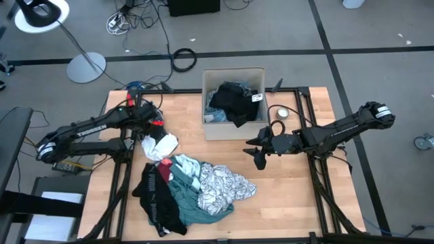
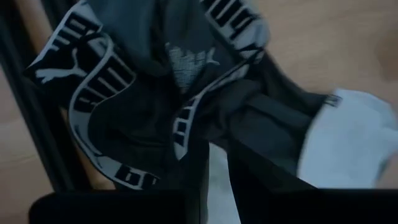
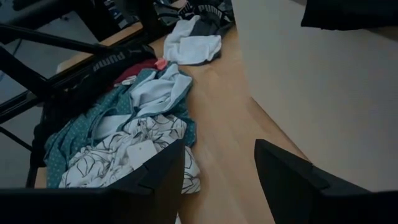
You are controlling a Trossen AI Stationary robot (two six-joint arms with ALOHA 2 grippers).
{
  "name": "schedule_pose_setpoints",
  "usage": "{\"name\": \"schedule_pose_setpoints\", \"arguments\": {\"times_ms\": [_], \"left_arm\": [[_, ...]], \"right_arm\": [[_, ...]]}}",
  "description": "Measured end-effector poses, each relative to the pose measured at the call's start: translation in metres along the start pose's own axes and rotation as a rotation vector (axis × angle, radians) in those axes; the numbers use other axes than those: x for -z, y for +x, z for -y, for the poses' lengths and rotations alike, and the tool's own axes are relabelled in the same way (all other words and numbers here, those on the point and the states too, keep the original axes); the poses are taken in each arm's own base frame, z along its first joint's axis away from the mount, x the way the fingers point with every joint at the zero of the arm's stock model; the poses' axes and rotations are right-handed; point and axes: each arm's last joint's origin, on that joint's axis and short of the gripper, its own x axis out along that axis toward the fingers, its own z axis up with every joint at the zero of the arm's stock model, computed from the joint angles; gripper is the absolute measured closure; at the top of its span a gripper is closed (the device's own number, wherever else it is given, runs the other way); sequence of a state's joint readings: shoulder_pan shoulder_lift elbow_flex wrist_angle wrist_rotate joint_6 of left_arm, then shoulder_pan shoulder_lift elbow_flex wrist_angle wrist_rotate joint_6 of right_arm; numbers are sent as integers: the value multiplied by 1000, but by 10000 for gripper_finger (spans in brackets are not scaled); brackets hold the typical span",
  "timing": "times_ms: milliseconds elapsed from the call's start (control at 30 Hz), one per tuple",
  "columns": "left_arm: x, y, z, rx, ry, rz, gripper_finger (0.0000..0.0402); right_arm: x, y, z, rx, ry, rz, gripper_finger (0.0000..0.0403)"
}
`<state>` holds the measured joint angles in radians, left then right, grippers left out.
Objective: Sort clothes
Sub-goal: Put the gray boxer into the bin
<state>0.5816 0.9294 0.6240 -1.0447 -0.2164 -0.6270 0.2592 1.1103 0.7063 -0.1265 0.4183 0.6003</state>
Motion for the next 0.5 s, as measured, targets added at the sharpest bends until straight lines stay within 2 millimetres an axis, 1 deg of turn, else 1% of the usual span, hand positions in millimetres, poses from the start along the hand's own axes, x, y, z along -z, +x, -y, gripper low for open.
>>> {"name": "schedule_pose_setpoints", "arguments": {"times_ms": [300,500], "left_arm": [[-7,15,1,-100,-1,-54,337],[-9,19,3,-129,-4,-69,337]], "right_arm": [[0,0,0,0,-1,-1,209],[0,0,0,0,-2,-1,209]]}}
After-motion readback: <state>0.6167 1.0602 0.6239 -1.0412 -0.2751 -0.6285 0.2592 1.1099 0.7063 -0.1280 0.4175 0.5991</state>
